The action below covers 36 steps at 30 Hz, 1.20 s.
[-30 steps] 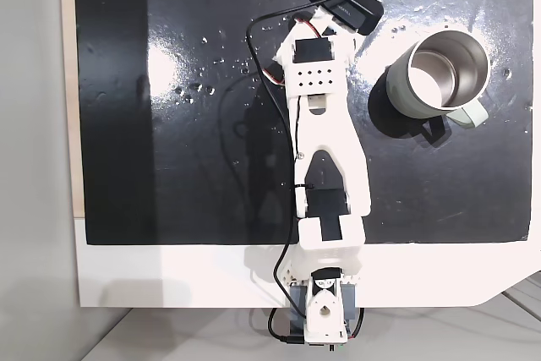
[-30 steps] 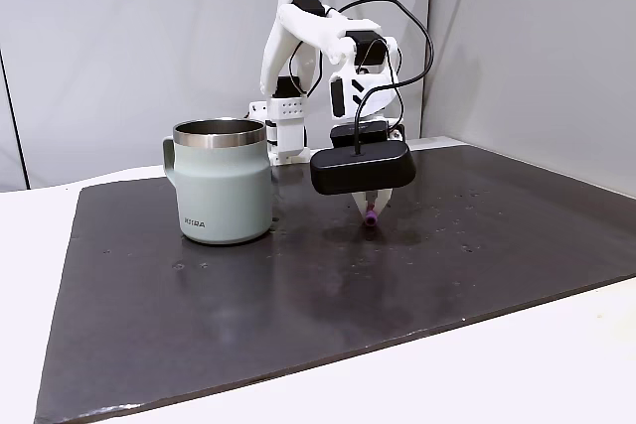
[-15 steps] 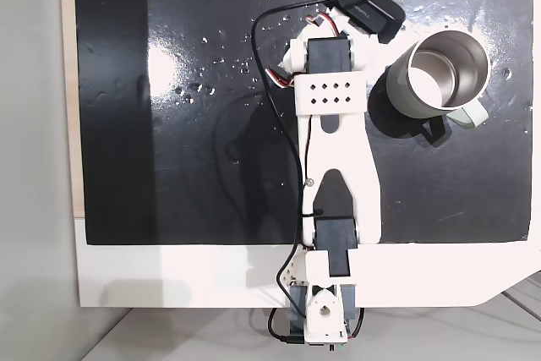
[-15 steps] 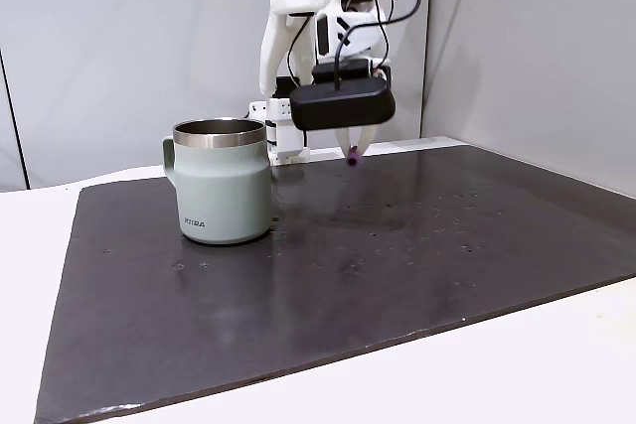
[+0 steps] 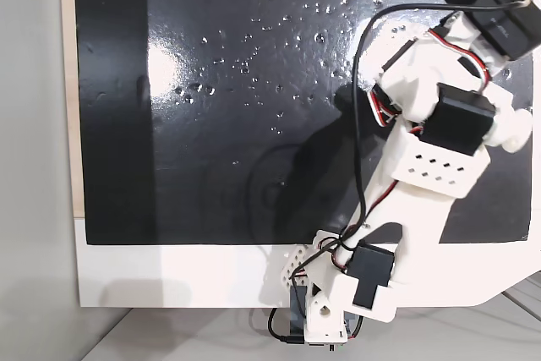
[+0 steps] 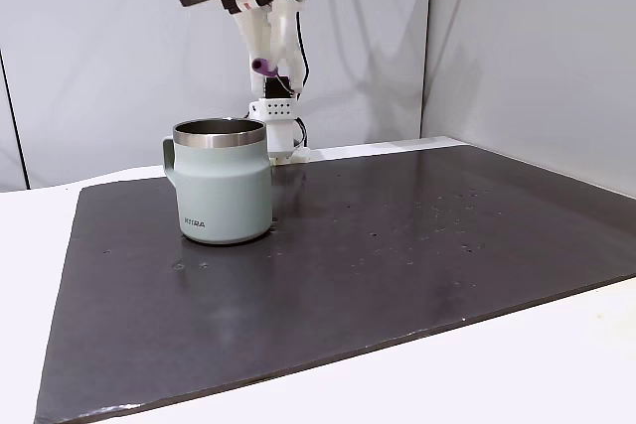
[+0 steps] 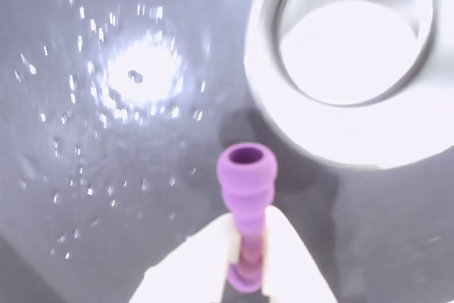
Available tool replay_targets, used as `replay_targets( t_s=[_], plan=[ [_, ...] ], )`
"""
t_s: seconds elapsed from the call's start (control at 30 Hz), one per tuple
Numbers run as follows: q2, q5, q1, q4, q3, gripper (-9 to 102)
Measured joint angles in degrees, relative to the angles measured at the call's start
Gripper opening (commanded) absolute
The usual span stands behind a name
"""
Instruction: Grasp a pengrip and put it in the cup.
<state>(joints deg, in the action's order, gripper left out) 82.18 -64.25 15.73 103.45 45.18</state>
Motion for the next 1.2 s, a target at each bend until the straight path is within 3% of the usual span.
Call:
replay_targets(
  t_s=[0.57,0.63,0.77,0.83,1.2],
  plan=[
    [-14.06,-4.48,6.86,0.09,-27.86,0],
    [-14.41,-4.57,6.86,0.09,-28.30,4],
    [-15.03,-4.57,7.21,0.09,-28.30,24],
    [-15.03,-4.57,7.91,0.09,-28.30,29],
    [-15.38,-5.10,9.49,0.09,-28.30,30]
  ],
)
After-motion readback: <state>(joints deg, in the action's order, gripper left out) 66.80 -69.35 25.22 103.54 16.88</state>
